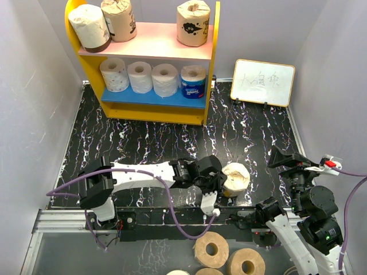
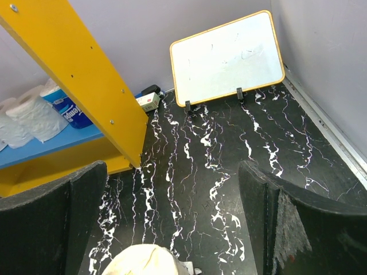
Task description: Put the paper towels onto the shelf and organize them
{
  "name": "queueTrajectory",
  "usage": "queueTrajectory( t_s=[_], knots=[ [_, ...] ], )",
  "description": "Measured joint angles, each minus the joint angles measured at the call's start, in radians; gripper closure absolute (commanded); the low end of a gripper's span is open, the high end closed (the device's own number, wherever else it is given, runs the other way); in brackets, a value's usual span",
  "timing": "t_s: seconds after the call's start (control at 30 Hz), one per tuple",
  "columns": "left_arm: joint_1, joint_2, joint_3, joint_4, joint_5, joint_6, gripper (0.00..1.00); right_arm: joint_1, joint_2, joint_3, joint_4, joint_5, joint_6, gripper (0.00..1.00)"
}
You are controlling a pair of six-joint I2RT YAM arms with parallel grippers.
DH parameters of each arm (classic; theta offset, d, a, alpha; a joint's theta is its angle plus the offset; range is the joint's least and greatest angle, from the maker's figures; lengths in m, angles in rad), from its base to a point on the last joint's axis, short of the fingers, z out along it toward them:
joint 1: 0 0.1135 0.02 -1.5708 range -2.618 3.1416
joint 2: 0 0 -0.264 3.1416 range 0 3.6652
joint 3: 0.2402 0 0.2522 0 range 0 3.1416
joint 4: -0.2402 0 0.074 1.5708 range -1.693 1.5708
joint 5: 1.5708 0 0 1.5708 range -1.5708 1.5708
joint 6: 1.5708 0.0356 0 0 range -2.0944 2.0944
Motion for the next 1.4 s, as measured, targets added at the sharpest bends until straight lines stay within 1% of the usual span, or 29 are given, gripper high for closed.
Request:
queueTrajectory(
  t_s=[0.13,0.23,0.47,0.57,0.63,0.77,0.87,1.1,1.17,1.23,1.3,1.4],
  knots=[
    [0.026,0.0,0.101,-0.115,-0.01,-0.035,1.0,0.005,0.0,0.0,0.0,0.003,0.0,0.03],
    [0.067,-0.004,0.159,-0.148,-0.019,-0.061,1.0,0.008,0.0,0.0,0.0,0.003,0.0,0.03],
    [0.156,-0.086,0.173,-0.213,-0.067,-0.086,1.0,0.013,0.0,0.0,0.0,0.003,0.0,0.02],
    [0.177,-0.142,0.182,-0.272,-0.082,-0.084,1.0,0.016,0.0,0.0,0.0,0.003,0.0,0.03],
    [0.192,-0.176,0.214,-0.332,-0.098,-0.08,1.0,0.019,0.0,0.0,0.0,0.003,0.0,0.02],
    [0.217,-0.199,0.361,-0.46,-0.141,-0.096,1.0,0.02,0.0,0.0,0.0,0.003,0.0,0.02],
    [0.23,-0.206,0.457,-0.518,-0.182,-0.117,1.0,0.022,0.0,0.0,0.0,0.003,0.0,0.02],
    [0.28,-0.228,0.596,-0.617,-0.263,-0.142,1.0,0.025,0.0,0.0,0.0,0.003,0.0,0.02],
    [0.298,-0.217,0.666,-0.663,-0.28,-0.149,1.0,0.025,0.0,0.0,0.0,0.003,0.0,0.02],
    [0.322,-0.194,0.769,-0.711,-0.296,-0.154,1.0,0.025,0.0,0.0,0.0,0.003,0.0,0.02],
    [0.347,-0.17,0.868,-0.735,-0.311,-0.153,1.0,0.025,0.0,0.0,0.0,0.003,0.0,0.02],
    [0.383,-0.147,0.974,-0.764,-0.328,-0.145,1.0,0.026,0.0,0.0,0.0,0.003,0.0,0.02]
  ],
)
